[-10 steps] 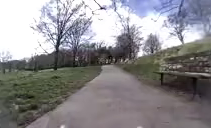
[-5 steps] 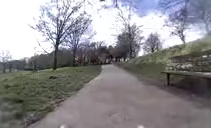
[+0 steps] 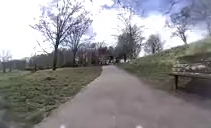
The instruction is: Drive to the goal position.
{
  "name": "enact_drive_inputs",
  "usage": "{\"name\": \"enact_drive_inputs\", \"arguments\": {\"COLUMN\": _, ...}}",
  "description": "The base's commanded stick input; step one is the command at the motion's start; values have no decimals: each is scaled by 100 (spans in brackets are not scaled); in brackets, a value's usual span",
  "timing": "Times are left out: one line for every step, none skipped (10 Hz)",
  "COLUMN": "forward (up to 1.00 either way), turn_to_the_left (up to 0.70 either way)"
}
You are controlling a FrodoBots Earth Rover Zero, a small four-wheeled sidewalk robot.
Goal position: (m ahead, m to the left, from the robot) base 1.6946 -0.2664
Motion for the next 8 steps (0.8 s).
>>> {"name": "enact_drive_inputs", "arguments": {"forward": 85, "turn_to_the_left": -33}}
{"name": "enact_drive_inputs", "arguments": {"forward": 85, "turn_to_the_left": -31}}
{"name": "enact_drive_inputs", "arguments": {"forward": 85, "turn_to_the_left": -18}}
{"name": "enact_drive_inputs", "arguments": {"forward": 85, "turn_to_the_left": -5}}
{"name": "enact_drive_inputs", "arguments": {"forward": 85, "turn_to_the_left": 1}}
{"name": "enact_drive_inputs", "arguments": {"forward": 85, "turn_to_the_left": 1}}
{"name": "enact_drive_inputs", "arguments": {"forward": 85, "turn_to_the_left": 1}}
{"name": "enact_drive_inputs", "arguments": {"forward": 85, "turn_to_the_left": 1}}
